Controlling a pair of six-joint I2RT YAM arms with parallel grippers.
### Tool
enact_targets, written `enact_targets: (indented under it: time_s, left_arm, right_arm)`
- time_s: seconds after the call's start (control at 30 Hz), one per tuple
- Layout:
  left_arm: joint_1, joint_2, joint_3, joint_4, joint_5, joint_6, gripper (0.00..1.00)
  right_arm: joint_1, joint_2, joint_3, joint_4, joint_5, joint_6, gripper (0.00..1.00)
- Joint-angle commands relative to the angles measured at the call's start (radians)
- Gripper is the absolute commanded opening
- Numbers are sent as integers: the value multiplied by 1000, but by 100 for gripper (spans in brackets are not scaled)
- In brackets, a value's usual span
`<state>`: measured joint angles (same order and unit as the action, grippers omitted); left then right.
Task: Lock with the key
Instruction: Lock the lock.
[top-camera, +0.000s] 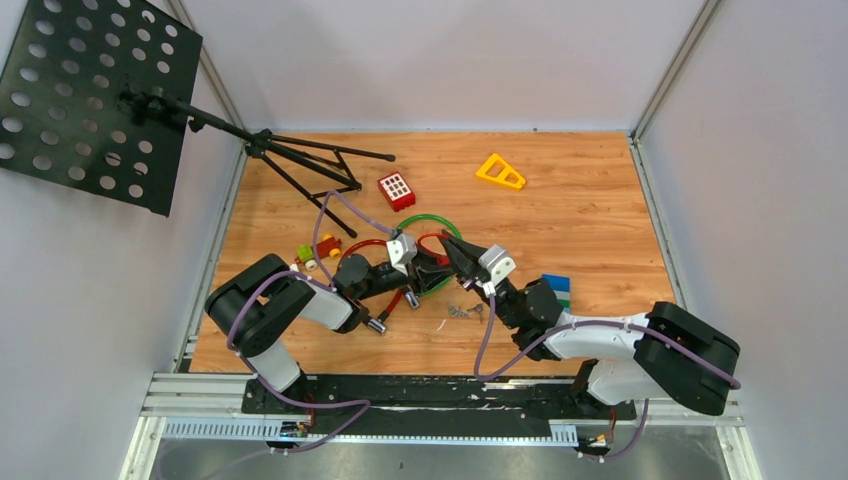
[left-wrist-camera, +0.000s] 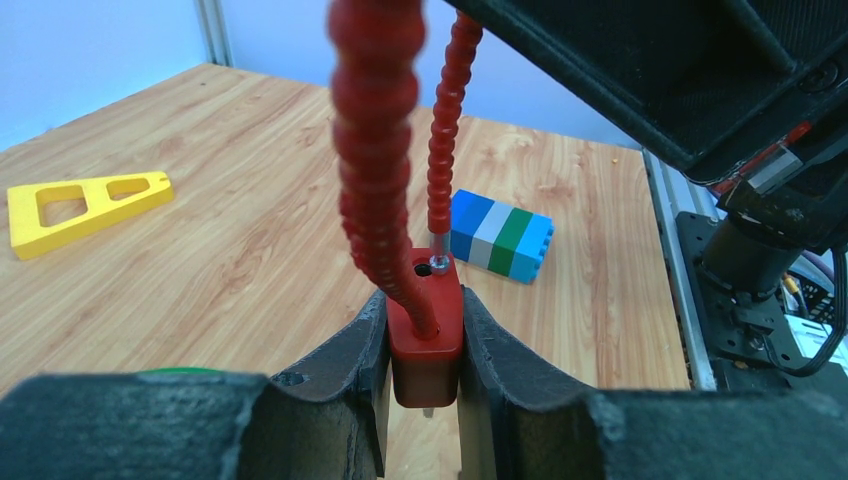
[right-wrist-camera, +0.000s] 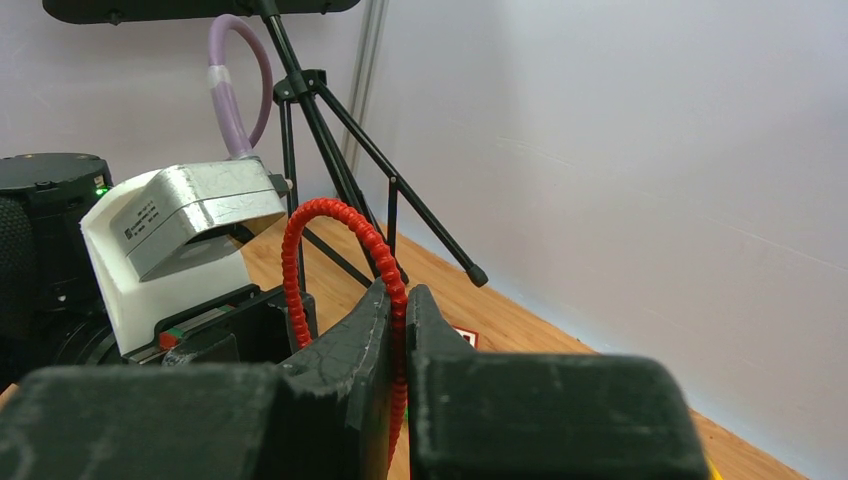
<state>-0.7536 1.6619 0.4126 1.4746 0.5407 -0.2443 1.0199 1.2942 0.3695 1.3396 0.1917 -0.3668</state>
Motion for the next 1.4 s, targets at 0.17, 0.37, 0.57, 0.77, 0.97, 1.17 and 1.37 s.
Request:
enact_targets:
  time_s: [0.17,0.37,0.57,0.77,0.97,1.17,1.37]
  left_arm:
    - [-4,-31,-12,132,-54,33,0]
    - [-3,-54,-41,132,-120,67,0]
    - [-3,-62,-47,132,-132,74,0]
    - [-3,-52,-39,131,-114,68,0]
    - [-3,-39,-35,131,-105,69,0]
    - [-3,-37,-35,131,-102,72,0]
    - [-2,-39,-35,131,-101,72,0]
  right_arm:
    - [13,35,-12,6,-58,33,0]
    - [14,53,-31,9,-69,76,0]
    - [14,84,-53,50,-64,85,0]
    - [15,123,-51,105,-46,83,0]
    - [14,111,33,90,-58,36,0]
    - [10,99,108,-4,-69,-31,0]
    - [-4,127,104,26,-64,-25,0]
